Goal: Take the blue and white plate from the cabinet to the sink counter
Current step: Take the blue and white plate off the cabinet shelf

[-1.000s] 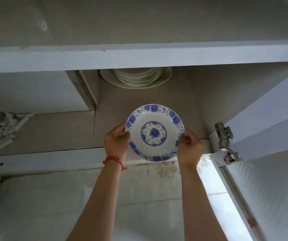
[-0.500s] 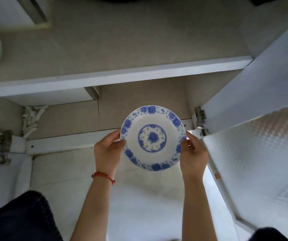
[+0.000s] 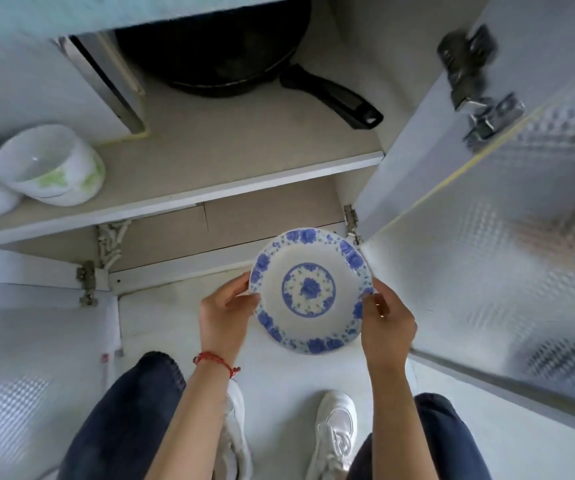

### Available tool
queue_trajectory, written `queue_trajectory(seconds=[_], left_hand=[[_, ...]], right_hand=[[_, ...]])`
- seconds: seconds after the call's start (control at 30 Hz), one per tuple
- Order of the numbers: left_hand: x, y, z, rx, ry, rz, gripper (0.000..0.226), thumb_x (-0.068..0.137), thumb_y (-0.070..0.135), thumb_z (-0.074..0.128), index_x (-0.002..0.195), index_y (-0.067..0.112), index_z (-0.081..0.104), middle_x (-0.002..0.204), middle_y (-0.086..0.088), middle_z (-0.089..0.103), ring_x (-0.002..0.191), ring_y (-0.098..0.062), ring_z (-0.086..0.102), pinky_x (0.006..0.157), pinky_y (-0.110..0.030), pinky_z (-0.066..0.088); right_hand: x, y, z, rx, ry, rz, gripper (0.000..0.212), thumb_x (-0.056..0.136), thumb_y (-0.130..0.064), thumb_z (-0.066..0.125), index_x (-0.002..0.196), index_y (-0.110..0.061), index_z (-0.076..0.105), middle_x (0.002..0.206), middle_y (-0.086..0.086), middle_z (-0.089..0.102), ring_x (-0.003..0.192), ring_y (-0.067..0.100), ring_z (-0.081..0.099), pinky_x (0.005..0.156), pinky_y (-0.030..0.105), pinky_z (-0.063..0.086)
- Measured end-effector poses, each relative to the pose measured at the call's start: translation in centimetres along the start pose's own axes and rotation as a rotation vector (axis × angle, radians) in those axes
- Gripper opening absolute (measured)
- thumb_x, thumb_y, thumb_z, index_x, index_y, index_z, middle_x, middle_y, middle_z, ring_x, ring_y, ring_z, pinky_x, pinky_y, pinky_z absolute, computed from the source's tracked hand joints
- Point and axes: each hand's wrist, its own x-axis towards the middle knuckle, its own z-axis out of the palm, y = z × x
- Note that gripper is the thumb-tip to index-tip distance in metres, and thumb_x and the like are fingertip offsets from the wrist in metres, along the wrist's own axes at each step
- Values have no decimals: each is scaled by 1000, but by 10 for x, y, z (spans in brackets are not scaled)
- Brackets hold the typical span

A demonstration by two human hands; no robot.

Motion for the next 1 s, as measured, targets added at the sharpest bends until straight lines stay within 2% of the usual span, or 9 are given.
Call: queue_trajectory(seconds=[0.1,0.23,0.37,0.43,0.5,0.63,0.73,0.87,1.0], left_hand=[[-27,34,-8,32,-23,-20,56,75,-6,56,76,48,68,76,24,73,76,-1,67,67,-19,56],[-60,76,-20,34,-59,-3,55,76,-4,58,78,50,68,79,28,71,80,-1,67,66,-16,55],[-88,115,-38,42,-80,18,53,75,-6,59,82,46,68,75,30,70,75,2,67,62,-12,53],[-98,133,-48,45,-100,23,49,74,-7,60,86,40,69,73,31,70,73,3,67,59,-10,51],[-105,150,-58,66,-136,39,54,75,-7,60,83,46,68,75,32,69,75,4,66,60,-8,50],[-116,181,-75,105,-247,67,59,75,-4,61,82,54,66,78,34,69,80,6,65,60,-8,50],[-118,199,-87,132,-331,103,47,75,-3,63,92,40,68,80,29,71,82,2,67,61,-11,52],[-127,227,-98,203,-449,177,50,72,-4,66,85,45,68,79,31,70,83,2,67,62,-10,52],[-148,245,-101,242,-562,195,47,71,-4,68,87,39,68,82,28,71,85,-1,67,68,-13,54]], right_hand=[[-20,-27,-28,2,6,9,24,89,-10,50,105,-20,65,67,-29,56,60,-14,58,51,6,45],[-47,-65,-64,47,2,54,23,88,-10,51,101,-22,66,64,-30,58,61,-8,61,53,16,49],[-74,-108,-97,111,18,168,26,86,-10,53,103,-26,65,68,-23,62,61,-7,61,47,9,47],[-89,-130,-111,147,29,197,32,85,-8,52,97,-35,65,70,-16,64,62,-10,60,44,7,46],[-104,-151,-123,183,57,186,37,83,-4,52,88,-39,64,66,-11,65,56,-8,59,43,7,44],[-133,-178,-140,241,143,162,32,83,0,53,94,-27,67,70,-13,65,59,-8,60,47,3,43],[-155,-189,-146,267,208,170,32,83,1,54,94,-26,67,71,-17,65,62,-4,63,49,4,45],[-188,-199,-156,247,300,191,30,82,0,55,99,-21,68,68,-16,63,60,-2,60,53,5,46],[-226,-206,-176,274,398,190,29,83,1,53,99,-19,68,69,-11,63,59,-1,58,51,6,45]])
